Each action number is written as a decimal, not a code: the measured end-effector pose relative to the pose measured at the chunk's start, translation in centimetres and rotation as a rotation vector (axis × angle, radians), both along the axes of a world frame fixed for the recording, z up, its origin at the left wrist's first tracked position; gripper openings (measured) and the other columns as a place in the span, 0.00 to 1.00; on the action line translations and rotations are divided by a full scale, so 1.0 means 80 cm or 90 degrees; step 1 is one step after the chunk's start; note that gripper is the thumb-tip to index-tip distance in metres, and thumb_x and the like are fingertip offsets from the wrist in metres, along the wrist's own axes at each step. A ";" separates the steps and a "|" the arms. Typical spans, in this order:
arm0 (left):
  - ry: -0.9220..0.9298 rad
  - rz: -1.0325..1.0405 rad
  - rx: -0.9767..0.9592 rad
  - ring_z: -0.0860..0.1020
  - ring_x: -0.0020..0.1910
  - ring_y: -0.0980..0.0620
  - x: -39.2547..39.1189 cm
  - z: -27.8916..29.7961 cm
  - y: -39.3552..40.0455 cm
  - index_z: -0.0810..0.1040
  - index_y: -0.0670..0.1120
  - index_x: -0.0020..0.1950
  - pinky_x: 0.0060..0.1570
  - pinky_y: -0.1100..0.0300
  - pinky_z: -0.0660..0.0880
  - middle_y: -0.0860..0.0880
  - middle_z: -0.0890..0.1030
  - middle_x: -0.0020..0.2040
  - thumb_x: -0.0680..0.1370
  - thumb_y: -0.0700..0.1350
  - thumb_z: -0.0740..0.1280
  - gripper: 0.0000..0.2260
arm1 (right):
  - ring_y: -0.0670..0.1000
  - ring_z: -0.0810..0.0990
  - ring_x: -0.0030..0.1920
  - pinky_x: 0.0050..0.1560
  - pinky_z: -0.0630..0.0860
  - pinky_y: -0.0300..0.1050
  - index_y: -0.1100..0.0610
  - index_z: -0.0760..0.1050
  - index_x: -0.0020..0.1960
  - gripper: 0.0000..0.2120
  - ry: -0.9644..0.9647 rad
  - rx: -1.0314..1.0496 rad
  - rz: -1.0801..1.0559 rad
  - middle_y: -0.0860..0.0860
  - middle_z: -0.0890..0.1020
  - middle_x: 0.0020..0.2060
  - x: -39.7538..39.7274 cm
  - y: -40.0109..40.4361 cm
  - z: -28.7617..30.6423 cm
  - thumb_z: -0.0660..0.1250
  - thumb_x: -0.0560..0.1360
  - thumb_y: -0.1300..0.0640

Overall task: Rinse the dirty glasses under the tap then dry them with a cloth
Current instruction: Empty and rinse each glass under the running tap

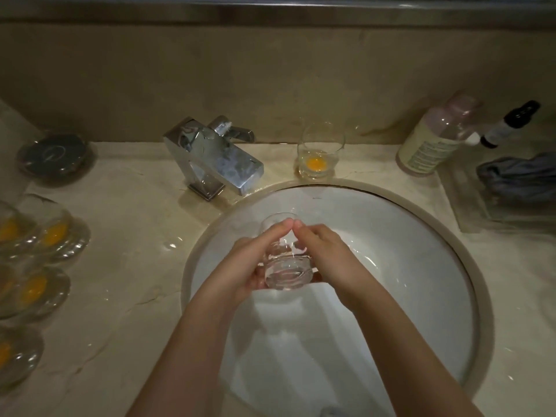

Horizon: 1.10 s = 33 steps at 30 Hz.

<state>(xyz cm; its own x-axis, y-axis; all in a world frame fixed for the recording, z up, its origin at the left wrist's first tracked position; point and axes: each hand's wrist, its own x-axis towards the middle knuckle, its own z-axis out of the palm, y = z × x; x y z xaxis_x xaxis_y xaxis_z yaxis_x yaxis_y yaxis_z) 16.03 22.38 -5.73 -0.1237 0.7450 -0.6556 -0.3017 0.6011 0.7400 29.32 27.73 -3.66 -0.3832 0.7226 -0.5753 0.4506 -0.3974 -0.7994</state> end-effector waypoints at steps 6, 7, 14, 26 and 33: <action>-0.015 -0.109 -0.084 0.85 0.47 0.48 0.026 0.010 0.015 0.82 0.42 0.55 0.47 0.55 0.82 0.44 0.86 0.47 0.73 0.66 0.65 0.28 | 0.56 0.86 0.36 0.37 0.83 0.46 0.63 0.76 0.58 0.32 -0.026 -0.091 -0.015 0.62 0.83 0.48 0.028 0.016 -0.011 0.62 0.74 0.33; -0.010 -0.110 -0.078 0.85 0.46 0.49 0.030 0.011 0.018 0.83 0.44 0.53 0.45 0.55 0.81 0.45 0.86 0.46 0.73 0.66 0.65 0.26 | 0.56 0.86 0.37 0.38 0.83 0.47 0.63 0.76 0.59 0.33 -0.013 -0.093 -0.015 0.61 0.83 0.49 0.034 0.020 -0.013 0.62 0.74 0.33; 0.070 -0.024 0.065 0.84 0.49 0.50 0.057 0.013 0.043 0.80 0.48 0.61 0.53 0.53 0.79 0.49 0.86 0.48 0.59 0.59 0.81 0.33 | 0.52 0.85 0.49 0.52 0.81 0.49 0.51 0.71 0.67 0.22 0.155 -0.083 -0.059 0.52 0.83 0.54 0.081 0.037 -0.007 0.68 0.76 0.47; 0.230 0.261 0.239 0.79 0.50 0.54 0.057 -0.001 0.106 0.75 0.50 0.52 0.51 0.65 0.75 0.51 0.80 0.50 0.67 0.37 0.78 0.19 | 0.53 0.82 0.50 0.52 0.80 0.45 0.46 0.71 0.59 0.32 0.136 0.292 -0.287 0.46 0.76 0.51 0.093 0.102 -0.005 0.82 0.61 0.60; 0.352 0.197 0.254 0.71 0.65 0.54 0.045 -0.016 0.143 0.65 0.50 0.71 0.64 0.61 0.70 0.52 0.71 0.64 0.65 0.38 0.80 0.40 | 0.51 0.80 0.53 0.56 0.78 0.50 0.46 0.69 0.59 0.33 0.061 0.412 -0.319 0.51 0.76 0.56 0.072 0.139 -0.015 0.82 0.60 0.58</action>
